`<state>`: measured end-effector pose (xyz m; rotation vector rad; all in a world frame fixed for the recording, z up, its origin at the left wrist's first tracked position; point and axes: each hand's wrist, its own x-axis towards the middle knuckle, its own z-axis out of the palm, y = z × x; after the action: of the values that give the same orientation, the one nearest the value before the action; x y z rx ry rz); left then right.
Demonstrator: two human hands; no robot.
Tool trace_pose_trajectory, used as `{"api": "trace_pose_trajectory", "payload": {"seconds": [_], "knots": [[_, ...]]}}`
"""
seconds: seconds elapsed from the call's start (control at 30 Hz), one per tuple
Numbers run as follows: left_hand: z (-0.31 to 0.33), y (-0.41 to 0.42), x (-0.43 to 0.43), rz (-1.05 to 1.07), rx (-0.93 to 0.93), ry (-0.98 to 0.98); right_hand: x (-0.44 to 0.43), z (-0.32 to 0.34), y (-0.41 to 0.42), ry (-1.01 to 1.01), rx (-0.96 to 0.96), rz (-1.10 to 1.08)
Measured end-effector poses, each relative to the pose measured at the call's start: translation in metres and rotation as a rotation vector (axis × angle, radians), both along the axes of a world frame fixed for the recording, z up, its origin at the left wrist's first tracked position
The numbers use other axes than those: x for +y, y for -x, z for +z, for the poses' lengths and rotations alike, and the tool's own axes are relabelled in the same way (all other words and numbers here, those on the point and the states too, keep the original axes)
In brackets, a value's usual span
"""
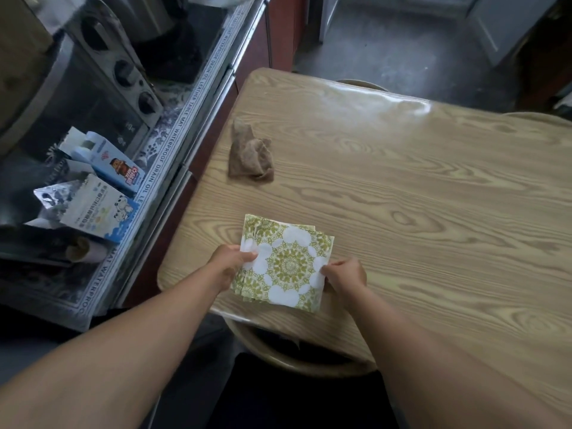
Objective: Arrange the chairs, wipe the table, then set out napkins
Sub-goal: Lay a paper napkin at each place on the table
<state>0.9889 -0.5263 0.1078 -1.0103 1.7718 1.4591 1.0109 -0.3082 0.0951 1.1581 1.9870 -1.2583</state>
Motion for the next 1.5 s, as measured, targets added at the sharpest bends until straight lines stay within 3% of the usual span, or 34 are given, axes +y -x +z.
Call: {"api": "trace_pose_trajectory", "payload": {"seconds": [0.23, 0.53, 0.73, 1.1, 1.5], "knots": [[-0.007, -0.005, 0.002, 0.062, 0.016, -0.013, 0.005, -0.001, -0.006, 0.004, 0.021, -0.018], [-0.007, -0.007, 0.015, 0.072, 0.028, 0.053, 0.018, -0.002, -0.011, -0.197, 0.013, 0.003], [-0.009, -0.007, 0.022, 0.024, 0.018, 0.115, 0.036, -0.005, -0.018, -0.214, -0.010, 0.008], [0.006, 0.016, 0.014, 0.232, 0.318, 0.300, 0.059, -0.005, -0.033, -0.236, 0.041, -0.051], [0.026, 0.029, 0.021, 0.323, 0.484, 0.302, 0.064, -0.002, -0.045, -0.308, 0.090, 0.162]]}}
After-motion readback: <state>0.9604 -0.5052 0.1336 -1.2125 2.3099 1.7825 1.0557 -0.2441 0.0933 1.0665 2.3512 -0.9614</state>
